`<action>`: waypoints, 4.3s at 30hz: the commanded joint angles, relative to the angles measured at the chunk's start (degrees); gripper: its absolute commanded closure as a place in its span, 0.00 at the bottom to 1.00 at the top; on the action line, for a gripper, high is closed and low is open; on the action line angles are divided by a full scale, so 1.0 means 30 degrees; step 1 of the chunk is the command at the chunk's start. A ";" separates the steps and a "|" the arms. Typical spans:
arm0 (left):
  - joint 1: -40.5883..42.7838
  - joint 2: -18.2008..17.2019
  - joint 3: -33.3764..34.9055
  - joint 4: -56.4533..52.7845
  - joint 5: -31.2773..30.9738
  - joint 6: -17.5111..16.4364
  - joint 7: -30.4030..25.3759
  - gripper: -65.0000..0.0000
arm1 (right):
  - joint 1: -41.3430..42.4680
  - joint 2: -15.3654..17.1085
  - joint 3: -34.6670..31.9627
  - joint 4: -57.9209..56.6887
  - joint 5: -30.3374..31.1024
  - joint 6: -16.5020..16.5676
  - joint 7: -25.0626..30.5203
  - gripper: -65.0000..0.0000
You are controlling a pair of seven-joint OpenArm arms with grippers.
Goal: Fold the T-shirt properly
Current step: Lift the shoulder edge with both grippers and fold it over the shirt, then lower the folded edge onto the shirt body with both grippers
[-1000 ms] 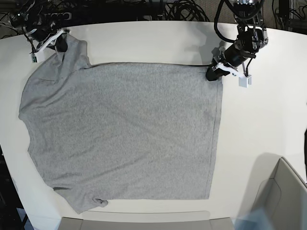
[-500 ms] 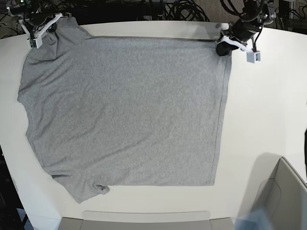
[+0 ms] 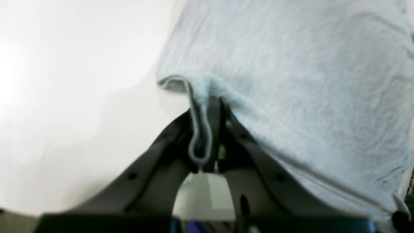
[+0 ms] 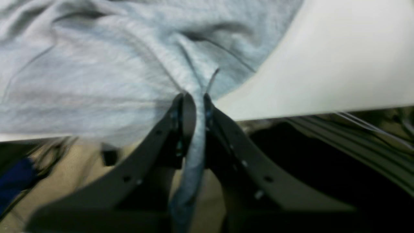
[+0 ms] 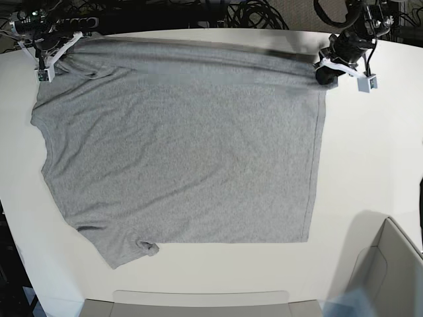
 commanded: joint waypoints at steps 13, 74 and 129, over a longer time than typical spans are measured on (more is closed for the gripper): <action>-0.2451 -0.0230 -0.0105 0.0379 -0.0134 0.2745 0.0817 1.00 | 0.3141 0.1178 -0.1336 0.0223 -0.3589 0.0296 0.0146 1.00; -1.1975 -0.0670 0.1946 -0.5453 0.4144 0.4415 0.2488 1.00 | 1.1962 0.2613 -0.4794 -0.9946 -0.9420 -0.1712 0.9435 1.00; -1.1477 -0.1754 0.4613 -0.5922 0.4027 0.4386 0.0231 0.80 | 1.3222 0.3405 -0.5409 -0.7924 -0.6959 0.0296 0.7062 0.55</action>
